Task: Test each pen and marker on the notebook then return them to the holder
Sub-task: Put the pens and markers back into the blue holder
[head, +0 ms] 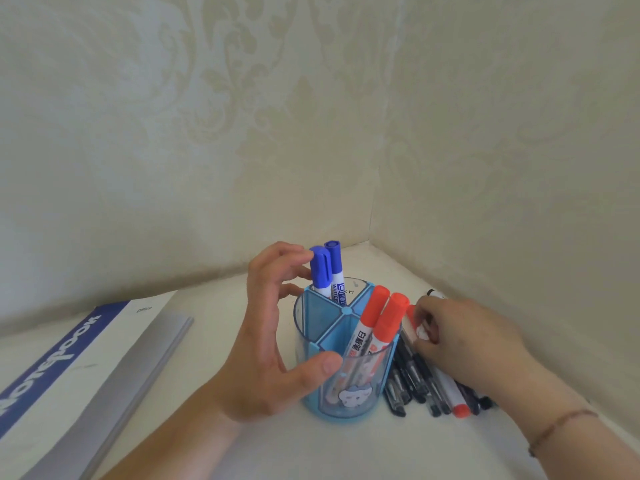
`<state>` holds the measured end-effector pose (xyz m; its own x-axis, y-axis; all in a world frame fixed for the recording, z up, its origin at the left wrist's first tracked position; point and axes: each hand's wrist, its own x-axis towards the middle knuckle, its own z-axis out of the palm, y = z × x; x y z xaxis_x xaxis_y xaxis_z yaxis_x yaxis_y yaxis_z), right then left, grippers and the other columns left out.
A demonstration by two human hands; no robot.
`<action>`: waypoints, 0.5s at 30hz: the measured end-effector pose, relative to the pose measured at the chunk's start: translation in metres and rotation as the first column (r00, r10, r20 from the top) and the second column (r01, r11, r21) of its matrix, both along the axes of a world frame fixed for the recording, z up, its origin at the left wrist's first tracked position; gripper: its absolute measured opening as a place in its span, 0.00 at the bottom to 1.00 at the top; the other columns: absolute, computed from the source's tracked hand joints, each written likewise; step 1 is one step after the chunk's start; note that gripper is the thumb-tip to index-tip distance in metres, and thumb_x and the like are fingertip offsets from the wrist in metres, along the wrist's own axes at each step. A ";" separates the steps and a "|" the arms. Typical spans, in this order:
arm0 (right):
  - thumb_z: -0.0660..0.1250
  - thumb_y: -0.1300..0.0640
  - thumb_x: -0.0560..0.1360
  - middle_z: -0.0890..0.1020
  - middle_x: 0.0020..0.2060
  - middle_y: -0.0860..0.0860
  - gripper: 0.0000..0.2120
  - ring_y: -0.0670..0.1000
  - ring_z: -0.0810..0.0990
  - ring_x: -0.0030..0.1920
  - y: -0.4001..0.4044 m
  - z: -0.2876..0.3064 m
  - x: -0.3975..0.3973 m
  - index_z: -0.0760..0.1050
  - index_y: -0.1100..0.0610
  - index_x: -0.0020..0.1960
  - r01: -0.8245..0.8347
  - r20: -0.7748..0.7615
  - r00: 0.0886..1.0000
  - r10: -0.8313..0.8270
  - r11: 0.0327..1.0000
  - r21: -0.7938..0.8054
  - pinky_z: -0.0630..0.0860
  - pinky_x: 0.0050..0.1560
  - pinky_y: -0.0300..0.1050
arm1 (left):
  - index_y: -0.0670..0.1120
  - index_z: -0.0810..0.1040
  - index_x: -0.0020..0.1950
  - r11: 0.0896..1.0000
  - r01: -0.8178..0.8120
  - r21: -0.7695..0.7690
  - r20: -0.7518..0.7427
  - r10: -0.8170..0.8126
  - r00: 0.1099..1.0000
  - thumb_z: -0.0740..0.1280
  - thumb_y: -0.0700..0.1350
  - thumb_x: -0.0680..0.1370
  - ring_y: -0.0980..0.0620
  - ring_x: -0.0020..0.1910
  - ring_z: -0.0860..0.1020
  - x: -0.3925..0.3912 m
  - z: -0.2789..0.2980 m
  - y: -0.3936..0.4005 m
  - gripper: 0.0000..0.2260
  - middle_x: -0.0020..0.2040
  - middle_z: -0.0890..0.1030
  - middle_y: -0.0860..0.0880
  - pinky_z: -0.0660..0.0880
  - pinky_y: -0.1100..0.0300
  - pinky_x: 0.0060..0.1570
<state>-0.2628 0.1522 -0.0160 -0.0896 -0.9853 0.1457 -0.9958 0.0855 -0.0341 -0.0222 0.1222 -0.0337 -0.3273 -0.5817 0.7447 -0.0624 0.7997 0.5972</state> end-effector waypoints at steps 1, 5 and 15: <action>0.61 0.46 0.72 0.77 0.42 0.44 0.10 0.51 0.77 0.43 0.000 0.000 0.001 0.69 0.45 0.52 -0.002 -0.027 1.000 0.002 1.000 -0.002 0.70 0.35 0.42 | 0.44 0.61 0.71 1.000 0.001 0.006 0.005 -0.001 1.000 0.69 0.51 0.66 0.39 0.64 0.71 0.000 0.000 0.000 0.36 0.69 0.62 0.44 0.71 0.49 0.59; 0.61 0.49 0.74 0.78 0.42 0.45 0.11 0.51 0.78 0.43 0.002 0.001 0.002 0.67 0.43 0.56 -0.014 0.003 1.000 0.014 1.000 0.013 0.74 0.37 0.44 | 0.46 0.61 0.71 1.000 0.002 0.024 0.005 -0.003 1.000 0.70 0.51 0.66 0.38 0.63 0.71 0.001 0.001 0.001 0.36 0.69 0.62 0.45 0.72 0.44 0.58; 0.61 0.66 0.73 0.82 0.43 0.59 0.16 0.57 0.79 0.38 0.005 0.032 -0.017 0.81 0.56 0.56 -0.024 0.923 -0.283 0.259 0.961 -0.277 0.72 0.37 0.47 | 0.46 0.62 0.71 0.999 -0.001 0.033 0.007 0.000 1.000 0.70 0.51 0.66 0.39 0.62 0.72 0.001 0.000 0.000 0.36 0.69 0.62 0.45 0.71 0.51 0.59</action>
